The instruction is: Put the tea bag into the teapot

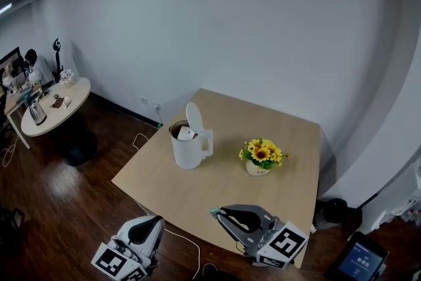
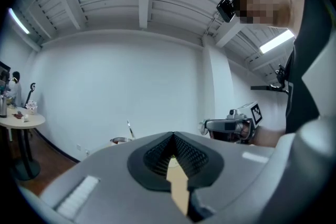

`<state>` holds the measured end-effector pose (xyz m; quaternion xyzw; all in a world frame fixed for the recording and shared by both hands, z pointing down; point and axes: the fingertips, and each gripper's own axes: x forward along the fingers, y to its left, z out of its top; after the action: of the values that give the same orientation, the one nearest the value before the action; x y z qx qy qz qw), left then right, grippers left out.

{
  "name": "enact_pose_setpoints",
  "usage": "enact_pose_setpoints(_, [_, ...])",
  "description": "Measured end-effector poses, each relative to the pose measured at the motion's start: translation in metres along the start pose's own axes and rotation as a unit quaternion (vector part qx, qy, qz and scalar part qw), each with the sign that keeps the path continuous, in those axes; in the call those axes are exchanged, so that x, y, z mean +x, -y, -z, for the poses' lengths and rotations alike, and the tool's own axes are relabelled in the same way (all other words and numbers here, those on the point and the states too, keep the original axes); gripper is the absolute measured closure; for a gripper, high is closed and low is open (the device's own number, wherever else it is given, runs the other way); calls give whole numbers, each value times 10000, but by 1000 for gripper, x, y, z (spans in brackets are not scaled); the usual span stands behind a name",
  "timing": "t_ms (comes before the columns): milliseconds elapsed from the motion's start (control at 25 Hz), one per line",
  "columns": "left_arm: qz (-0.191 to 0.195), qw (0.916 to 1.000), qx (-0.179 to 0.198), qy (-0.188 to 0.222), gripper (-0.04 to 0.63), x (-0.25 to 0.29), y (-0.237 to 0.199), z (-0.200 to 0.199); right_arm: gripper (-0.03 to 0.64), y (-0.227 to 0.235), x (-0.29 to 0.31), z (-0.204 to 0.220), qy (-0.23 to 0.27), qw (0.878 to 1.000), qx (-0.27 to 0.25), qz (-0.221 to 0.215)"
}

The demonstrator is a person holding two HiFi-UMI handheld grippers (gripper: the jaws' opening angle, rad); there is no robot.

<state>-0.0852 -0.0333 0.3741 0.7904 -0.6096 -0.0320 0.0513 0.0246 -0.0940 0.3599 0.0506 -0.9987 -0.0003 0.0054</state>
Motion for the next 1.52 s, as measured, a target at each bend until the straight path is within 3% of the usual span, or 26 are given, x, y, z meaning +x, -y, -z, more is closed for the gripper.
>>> enact_pose_setpoints(120, [-207, 9998, -4, -75, 590, 23, -19, -3, 581, 17, 14, 3, -74, 9996, -250, -75])
enact_pose_setpoints(320, [25, 9999, 89, 40, 589, 47, -36, -15, 581, 37, 37, 5, -104, 9998, -111, -98])
enact_pose_setpoints(520, [31, 10000, 13, 13, 591, 64, -72, -12, 581, 61, 62, 8, -97, 9999, -39, 123])
enact_pose_setpoints(640, [178, 9997, 178, -5, 589, 73, -93, -14, 581, 72, 83, 10, -135, 9994, -110, 291])
enact_pose_setpoints(1080, [1010, 9943, 306, -143, 591, 105, -211, -30, 581, 120, 188, 12, -137, 9917, -46, 1280])
enact_pose_setpoints(1280, [1404, 9896, 185, -265, 590, 119, -265, -24, 581, 148, 224, 21, -199, 9800, 176, 1970])
enact_pose_setpoints(1400, [1700, 9843, 312, -353, 589, 128, -283, -19, 581, 165, 240, 30, -265, 9691, 297, 2434])
enact_pose_setpoints(1520, [1884, 9813, 173, -344, 591, 140, -298, -16, 581, 184, 250, 38, -298, 9593, 410, 2778])
